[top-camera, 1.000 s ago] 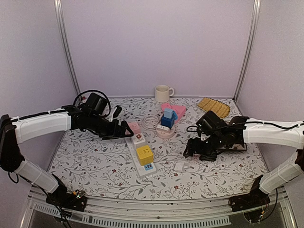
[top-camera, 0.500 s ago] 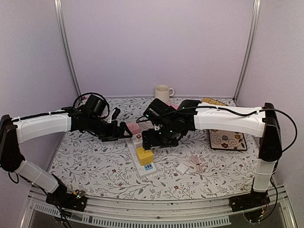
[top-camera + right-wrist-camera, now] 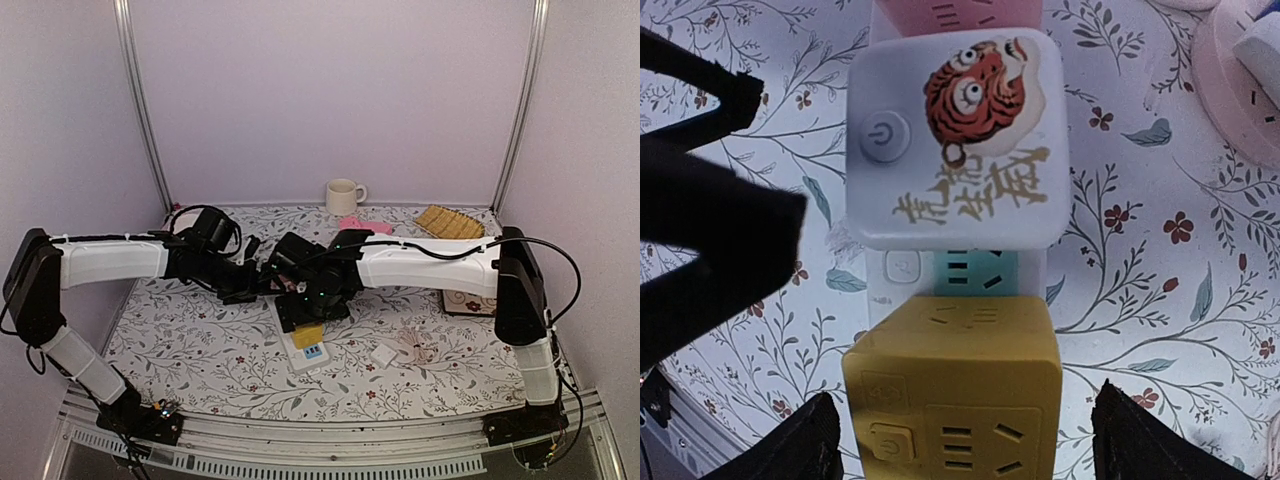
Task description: Pull the plug off the socket
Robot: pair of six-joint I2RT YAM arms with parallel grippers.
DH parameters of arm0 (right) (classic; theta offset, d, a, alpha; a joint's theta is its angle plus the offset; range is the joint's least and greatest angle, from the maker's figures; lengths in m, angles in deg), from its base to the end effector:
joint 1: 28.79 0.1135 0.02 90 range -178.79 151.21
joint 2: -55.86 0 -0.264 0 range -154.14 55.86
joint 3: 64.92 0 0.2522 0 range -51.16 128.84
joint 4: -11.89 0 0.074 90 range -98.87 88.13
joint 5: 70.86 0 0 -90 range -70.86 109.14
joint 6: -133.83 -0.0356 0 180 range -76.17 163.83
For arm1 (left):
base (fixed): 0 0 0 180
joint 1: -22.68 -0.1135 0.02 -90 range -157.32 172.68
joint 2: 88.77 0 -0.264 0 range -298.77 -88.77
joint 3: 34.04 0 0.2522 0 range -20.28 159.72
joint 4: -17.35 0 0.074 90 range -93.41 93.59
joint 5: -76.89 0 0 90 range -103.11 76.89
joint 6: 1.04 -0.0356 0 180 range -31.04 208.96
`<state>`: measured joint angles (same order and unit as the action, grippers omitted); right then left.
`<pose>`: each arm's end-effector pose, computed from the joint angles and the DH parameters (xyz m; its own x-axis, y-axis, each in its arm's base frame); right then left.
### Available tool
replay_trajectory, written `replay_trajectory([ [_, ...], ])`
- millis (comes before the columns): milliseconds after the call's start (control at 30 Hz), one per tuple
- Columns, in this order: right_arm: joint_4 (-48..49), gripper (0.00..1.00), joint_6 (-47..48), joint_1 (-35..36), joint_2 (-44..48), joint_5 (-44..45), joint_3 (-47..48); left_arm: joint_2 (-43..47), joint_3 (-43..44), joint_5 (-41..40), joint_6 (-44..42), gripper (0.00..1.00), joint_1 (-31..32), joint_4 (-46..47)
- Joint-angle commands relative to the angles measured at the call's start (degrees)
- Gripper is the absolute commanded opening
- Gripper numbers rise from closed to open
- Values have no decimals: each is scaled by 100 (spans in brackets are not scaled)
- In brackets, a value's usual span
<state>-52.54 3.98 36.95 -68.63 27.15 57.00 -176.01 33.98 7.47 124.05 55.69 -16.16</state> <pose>0.1952 0.4211 0.2192 -0.8545 -0.3518 -0.3822 -0.4336 0.8882 0.1519 0.2535 -0.1796 0.2088 -0.9418 -0.0299 -0.3347 0.1798 0.7967 -0.5770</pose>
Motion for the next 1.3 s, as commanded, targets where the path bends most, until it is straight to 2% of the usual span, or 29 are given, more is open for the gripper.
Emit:
replay_trajectory([
  [0, -230, 88, 72, 147, -180, 216, 245, -324, 117, 67, 164, 95, -41, 354],
  [200, -318, 83, 46, 185, -272, 387, 275, -651, 320, -70, 112, 94, -41, 301],
  [400, -469, 69, 165, 207, -439, 479, 550, -787, 224, -255, 179, 94, -21, 264],
  [667, -608, 47, 206, 224, -368, 626, 835, -845, 50, -772, 33, 94, 28, -104],
  [967, -313, 39, 432, 231, -18, 935, 878, -869, -364, -1198, -113, 94, 31, -283],
  [1267, -195, 35, 510, 230, 288, 1139, 817, -983, -306, -1293, -174, 94, 30, -371],
])
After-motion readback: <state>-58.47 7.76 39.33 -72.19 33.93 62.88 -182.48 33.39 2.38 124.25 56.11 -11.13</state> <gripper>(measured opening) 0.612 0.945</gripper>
